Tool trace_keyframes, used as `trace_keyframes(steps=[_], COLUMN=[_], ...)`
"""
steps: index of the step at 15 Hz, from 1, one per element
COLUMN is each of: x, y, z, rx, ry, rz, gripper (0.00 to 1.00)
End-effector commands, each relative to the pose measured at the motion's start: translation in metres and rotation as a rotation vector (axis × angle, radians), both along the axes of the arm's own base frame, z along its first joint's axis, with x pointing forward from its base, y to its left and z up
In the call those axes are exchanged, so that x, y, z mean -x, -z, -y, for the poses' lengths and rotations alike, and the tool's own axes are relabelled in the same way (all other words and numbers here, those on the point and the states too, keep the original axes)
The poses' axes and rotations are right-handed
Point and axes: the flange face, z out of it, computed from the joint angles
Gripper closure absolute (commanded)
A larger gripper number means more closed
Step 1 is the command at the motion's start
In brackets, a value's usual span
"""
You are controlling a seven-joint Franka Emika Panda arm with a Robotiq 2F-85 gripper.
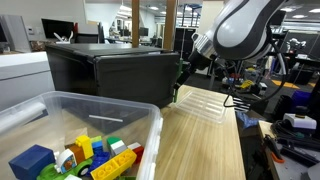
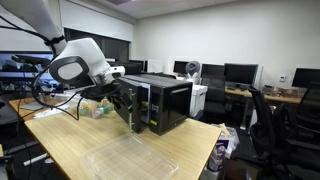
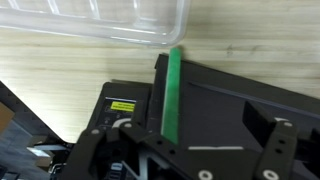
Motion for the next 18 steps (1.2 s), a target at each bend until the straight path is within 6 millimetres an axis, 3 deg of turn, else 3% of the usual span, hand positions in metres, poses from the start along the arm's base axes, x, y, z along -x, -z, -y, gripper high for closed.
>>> trace_keyframes(steps=[1,4,7,8,9,10,11,12,14,18], x=[-0.012,-0.026,-0.035,-0.036,-0.037,-0.037,-0.038,-0.039,-0.039,-0.032], y=[-0.006,-0.017,-0.024,-0.025,-0.026,-0.027,-0.029,-0.031,-0.037,-0.053], z=[0.020,0.028,0.023,0.020,0.016,0.012,0.007,0.003,-0.004,-0.014], rx=[0.046,0.056,0.074,0.082,0.087,0.091,0.096,0.098,0.104,0.120], ry=[0.051,0.078,0.055,0.042,0.033,0.026,0.019,0.014,0.005,0.016], rz=[-0.017,-0.034,-0.060,-0.067,-0.072,-0.078,-0.083,-0.087,-0.093,-0.120], gripper=[0.00,0.00,0.00,0.09,0.26,0.11,0.06,0.36,0.35,0.65])
